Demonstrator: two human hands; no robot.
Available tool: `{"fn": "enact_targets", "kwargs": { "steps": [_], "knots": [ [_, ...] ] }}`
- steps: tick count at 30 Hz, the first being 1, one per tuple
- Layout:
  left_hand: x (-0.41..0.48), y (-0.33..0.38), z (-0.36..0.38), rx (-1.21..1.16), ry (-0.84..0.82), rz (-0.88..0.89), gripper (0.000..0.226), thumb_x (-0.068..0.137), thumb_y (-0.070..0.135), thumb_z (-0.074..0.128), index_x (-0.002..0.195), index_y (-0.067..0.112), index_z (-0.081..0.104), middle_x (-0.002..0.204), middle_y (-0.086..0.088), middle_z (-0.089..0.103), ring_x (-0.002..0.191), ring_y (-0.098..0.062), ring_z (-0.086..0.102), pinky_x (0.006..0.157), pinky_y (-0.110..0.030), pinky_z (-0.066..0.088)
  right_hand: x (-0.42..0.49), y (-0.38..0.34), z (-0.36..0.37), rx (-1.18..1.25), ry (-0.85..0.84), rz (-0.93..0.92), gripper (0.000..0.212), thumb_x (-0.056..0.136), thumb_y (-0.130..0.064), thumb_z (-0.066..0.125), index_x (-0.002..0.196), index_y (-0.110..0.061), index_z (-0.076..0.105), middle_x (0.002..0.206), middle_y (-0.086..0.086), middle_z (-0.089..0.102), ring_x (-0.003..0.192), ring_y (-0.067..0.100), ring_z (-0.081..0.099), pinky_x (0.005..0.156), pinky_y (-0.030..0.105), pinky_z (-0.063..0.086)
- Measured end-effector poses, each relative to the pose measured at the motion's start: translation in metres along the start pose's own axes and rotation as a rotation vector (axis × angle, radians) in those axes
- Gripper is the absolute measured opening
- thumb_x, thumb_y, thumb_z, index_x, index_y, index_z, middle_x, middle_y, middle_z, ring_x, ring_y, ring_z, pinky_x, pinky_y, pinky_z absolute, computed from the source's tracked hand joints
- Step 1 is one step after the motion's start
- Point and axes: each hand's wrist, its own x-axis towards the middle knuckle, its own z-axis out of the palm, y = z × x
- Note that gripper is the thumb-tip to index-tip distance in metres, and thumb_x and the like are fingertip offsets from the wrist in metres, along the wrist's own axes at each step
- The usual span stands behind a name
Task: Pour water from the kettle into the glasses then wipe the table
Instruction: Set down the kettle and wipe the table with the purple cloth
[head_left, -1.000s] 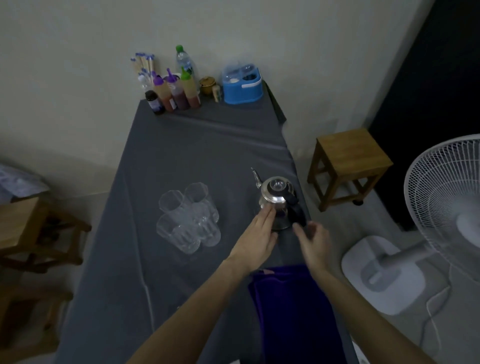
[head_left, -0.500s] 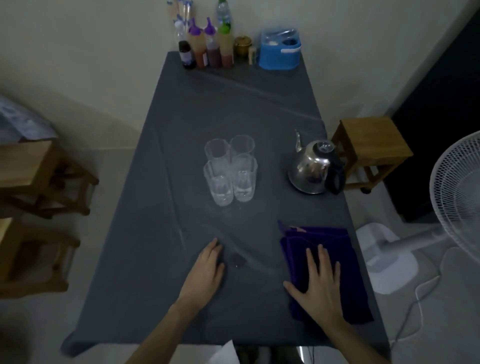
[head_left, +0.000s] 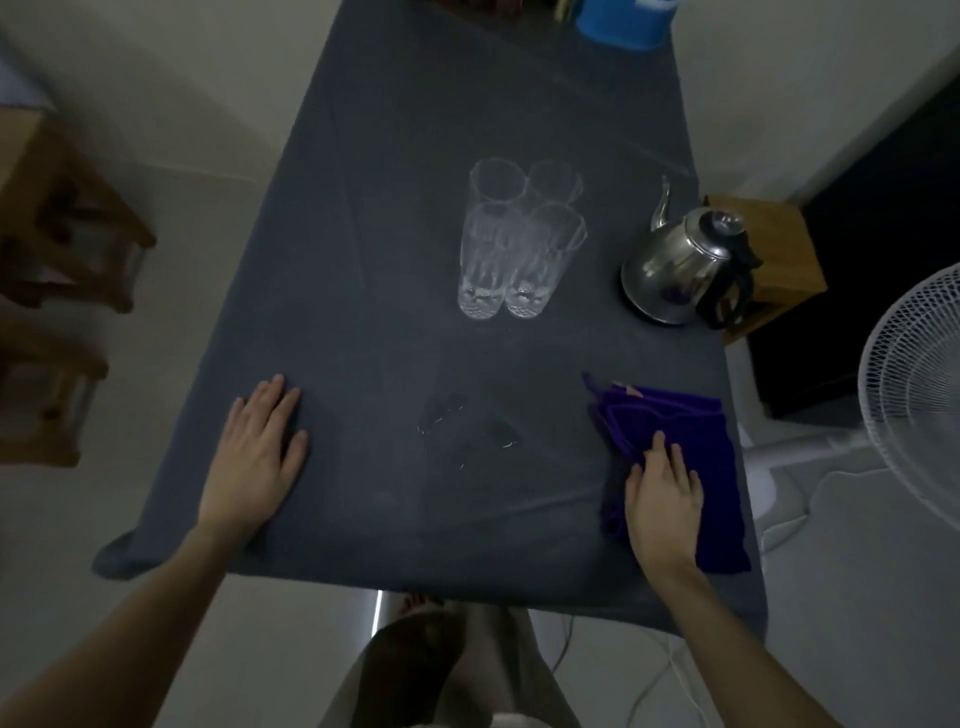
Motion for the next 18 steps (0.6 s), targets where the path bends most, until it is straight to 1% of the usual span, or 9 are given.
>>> {"fn": "enact_targets", "kwargs": {
  "steps": [4, 6, 7, 9, 11, 12, 13, 15, 18],
  "knots": [
    [0.002, -0.002, 0.005, -0.014, 0.018, 0.009, 0.061, 0.095, 0.045, 0.026, 0.143, 0.009, 0.038, 0.156, -0.012, 0.028, 0.145, -0.027, 0.023, 0.121, -0.04, 0.009, 0.001, -0.012, -0.006, 0.2, 0.031, 0.104, 0.033, 0.097, -0.012, 0.048, 0.126, 0.002, 0.055, 0.126, 0.021, 0.063, 0.117, 0.036, 0.059, 0.1, 0.054, 0.046],
    [0.003, -0.002, 0.005, -0.018, 0.024, 0.011, 0.061, 0.095, 0.045, 0.027, 0.143, 0.009, 0.038, 0.156, -0.012, 0.029, 0.145, -0.027, 0.024, 0.121, -0.04, 0.01, 0.0, -0.032, -0.022, 0.398, 0.034, 0.155, 0.023, 0.099, -0.018, 0.045, 0.116, -0.006, 0.054, 0.102, 0.015, 0.069, 0.086, 0.028, 0.066, 0.07, 0.039, 0.054],
    [0.002, -0.002, 0.005, -0.018, 0.023, 0.007, 0.06, 0.095, 0.044, 0.027, 0.143, 0.009, 0.038, 0.156, -0.012, 0.029, 0.145, -0.027, 0.024, 0.121, -0.04, 0.01, 0.001, -0.045, -0.03, 0.461, 0.014, 0.148, 0.015, 0.1, -0.02, 0.043, 0.109, -0.011, 0.052, 0.089, 0.011, 0.068, 0.072, 0.022, 0.064, 0.057, 0.03, 0.048],
    [0.001, -0.001, 0.004, -0.02, 0.016, 0.005, 0.061, 0.095, 0.044, 0.027, 0.143, 0.009, 0.038, 0.155, -0.012, 0.03, 0.145, -0.027, 0.024, 0.121, -0.04, 0.01, 0.007, -0.077, -0.041, 0.488, -0.073, 0.048, 0.012, 0.101, -0.027, 0.043, 0.1, -0.017, 0.05, 0.077, 0.002, 0.063, 0.066, 0.022, 0.062, 0.051, 0.026, 0.039],
    [0.001, 0.0, 0.002, -0.02, 0.013, 0.004, 0.061, 0.095, 0.045, 0.026, 0.143, 0.009, 0.038, 0.156, -0.011, 0.029, 0.145, -0.026, 0.024, 0.121, -0.04, 0.01, 0.013, -0.104, -0.04, 0.49, -0.202, -0.102, 0.031, 0.098, -0.041, 0.044, 0.112, -0.017, 0.056, 0.103, 0.007, 0.069, 0.1, 0.026, 0.065, 0.076, 0.036, 0.05],
    [0.001, 0.0, 0.001, -0.016, 0.01, 0.001, 0.061, 0.095, 0.045, 0.025, 0.143, 0.009, 0.038, 0.156, -0.011, 0.029, 0.145, -0.025, 0.024, 0.121, -0.039, 0.009, 0.017, -0.112, -0.036, 0.463, -0.284, -0.182, 0.047, 0.095, -0.051, 0.043, 0.125, -0.016, 0.054, 0.128, 0.009, 0.062, 0.126, 0.024, 0.053, 0.101, 0.041, 0.044],
    [0.001, 0.001, 0.0, -0.013, 0.006, -0.003, 0.061, 0.095, 0.045, 0.025, 0.143, 0.01, 0.038, 0.156, -0.01, 0.029, 0.145, -0.025, 0.024, 0.121, -0.038, 0.009, 0.019, -0.115, -0.029, 0.393, -0.35, -0.263, 0.065, 0.092, -0.061, 0.038, 0.137, -0.015, 0.047, 0.149, 0.008, 0.045, 0.143, 0.022, 0.032, 0.118, 0.045, 0.025],
    [0.001, 0.001, -0.001, -0.013, 0.005, -0.008, 0.061, 0.095, 0.045, 0.026, 0.143, 0.01, 0.039, 0.156, -0.01, 0.03, 0.145, -0.024, 0.024, 0.121, -0.038, 0.009, 0.021, -0.109, -0.014, 0.161, -0.388, -0.426, 0.088, 0.085, -0.076, 0.023, 0.152, -0.019, 0.028, 0.163, 0.008, 0.012, 0.151, 0.021, 0.001, 0.121, 0.048, -0.001],
    [0.003, 0.001, 0.0, -0.013, 0.012, -0.001, 0.06, 0.095, 0.045, 0.027, 0.143, 0.011, 0.039, 0.156, -0.009, 0.03, 0.145, -0.021, 0.022, 0.121, -0.037, 0.008, 0.021, -0.087, -0.009, 0.007, -0.329, -0.608, 0.093, 0.082, -0.083, 0.025, 0.155, -0.026, 0.021, 0.164, 0.01, 0.0, 0.151, 0.026, -0.005, 0.118, 0.058, -0.002]
  ]
}}
